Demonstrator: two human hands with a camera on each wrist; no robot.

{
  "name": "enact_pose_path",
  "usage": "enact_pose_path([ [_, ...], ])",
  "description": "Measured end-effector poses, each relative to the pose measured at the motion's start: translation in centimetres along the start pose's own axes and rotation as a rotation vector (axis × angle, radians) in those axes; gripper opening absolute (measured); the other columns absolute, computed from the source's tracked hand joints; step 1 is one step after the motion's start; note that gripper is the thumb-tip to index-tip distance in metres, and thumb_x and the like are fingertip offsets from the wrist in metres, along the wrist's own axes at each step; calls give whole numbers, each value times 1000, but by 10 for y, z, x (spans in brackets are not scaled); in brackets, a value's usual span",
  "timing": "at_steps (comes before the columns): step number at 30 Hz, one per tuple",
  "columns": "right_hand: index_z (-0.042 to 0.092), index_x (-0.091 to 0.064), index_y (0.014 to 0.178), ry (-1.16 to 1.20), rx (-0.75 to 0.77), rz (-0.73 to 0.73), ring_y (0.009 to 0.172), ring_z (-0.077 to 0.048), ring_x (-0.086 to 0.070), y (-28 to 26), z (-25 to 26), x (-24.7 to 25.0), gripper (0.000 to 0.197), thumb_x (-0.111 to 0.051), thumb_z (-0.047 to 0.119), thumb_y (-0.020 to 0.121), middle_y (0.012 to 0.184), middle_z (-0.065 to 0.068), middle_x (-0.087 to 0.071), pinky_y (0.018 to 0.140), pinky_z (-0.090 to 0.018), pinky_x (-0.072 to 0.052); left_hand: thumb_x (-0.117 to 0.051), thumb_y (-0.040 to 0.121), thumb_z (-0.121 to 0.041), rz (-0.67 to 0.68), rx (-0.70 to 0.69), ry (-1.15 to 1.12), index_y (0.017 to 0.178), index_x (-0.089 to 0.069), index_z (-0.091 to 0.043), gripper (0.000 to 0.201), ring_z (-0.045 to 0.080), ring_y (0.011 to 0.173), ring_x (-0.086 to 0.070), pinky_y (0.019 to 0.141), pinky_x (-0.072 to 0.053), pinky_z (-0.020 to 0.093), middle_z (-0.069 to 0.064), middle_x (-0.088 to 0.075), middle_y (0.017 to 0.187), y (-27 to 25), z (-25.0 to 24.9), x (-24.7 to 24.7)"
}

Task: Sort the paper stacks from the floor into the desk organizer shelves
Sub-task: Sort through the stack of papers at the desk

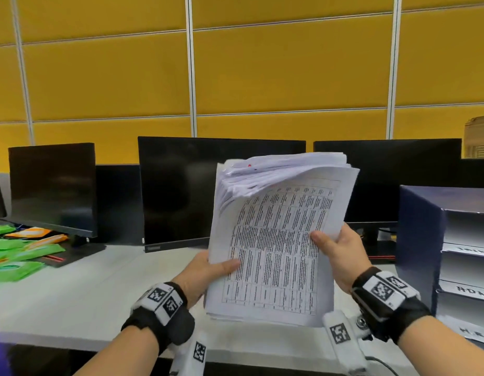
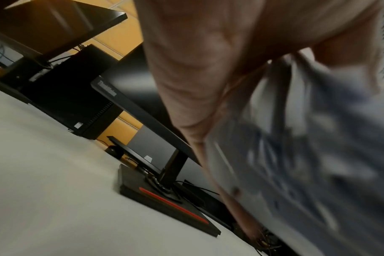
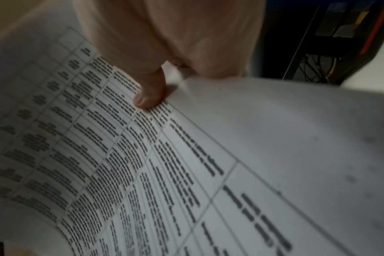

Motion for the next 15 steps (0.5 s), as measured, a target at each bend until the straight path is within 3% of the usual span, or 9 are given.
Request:
enact_pose_path([
  [2, 3, -53, 124, 48, -11, 40, 108, -29, -64, 3, 0, -1, 40, -57, -5, 85, 117, -15, -66, 94, -42, -50, -83, 67, -30, 107, 96, 1, 125, -58, -8, 66, 35, 109, -65, 98, -48, 55, 17, -69, 116, -3, 6, 5],
  [4, 5, -53, 125, 43, -29, 59, 108, -26, -64, 5, 0, -1, 41, -57, -5, 85, 117, -12, -67, 94, -41, -50, -84, 62, -35, 193, 185, 1, 126, -58, -11, 73, 36, 113, -63, 101, -44, 58, 16, -67, 121, -6, 11, 7],
  [6, 6, -54, 124, 11, -50, 38, 105, -21, -65, 5, 2, -3, 40, -56, -7, 86, 114, -8, -68, 92, -38, -51, -80, 70, -37, 219, 222, 62, 126, -58, -14, 65, 34, 112, -64, 98, -46, 59, 14, -68, 120, -9, 12, 6],
  [9, 12, -58, 118, -116, -31, -40, 102, -19, -65, 4, 2, -7, 35, -60, -4, 86, 109, -1, -69, 93, -40, -51, -66, 89, -32, 145, 183, 170, 124, -59, -14, 40, 26, 103, -69, 76, -59, 44, 7, -72, 113, -10, 7, 2],
  [11, 17, -59, 116, -242, -27, -115, 99, -17, -64, 5, 4, -10, 33, -63, 2, 87, 107, 4, -67, 93, -43, -50, -60, 93, -27, 80, 136, 215, 119, -61, -15, 29, 19, 94, -72, 60, -57, 29, 2, -74, 106, -9, 2, -1],
  [15, 16, -58, 116, -384, -1, -215, 96, -17, -62, 4, 10, -18, 30, -64, 10, 88, 107, 2, -64, 88, -40, -52, -58, 95, -28, -41, 71, 306, 117, -63, -14, 27, 12, 81, -73, 53, -53, 22, -1, -75, 97, -6, 0, -5],
])
Point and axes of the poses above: each hand's wrist, its own y-axis towards the middle knuckle, its own x-axis out of the back of the hand, z = x × y, the point moved 2 cm from there along y, towards the middle knuckle
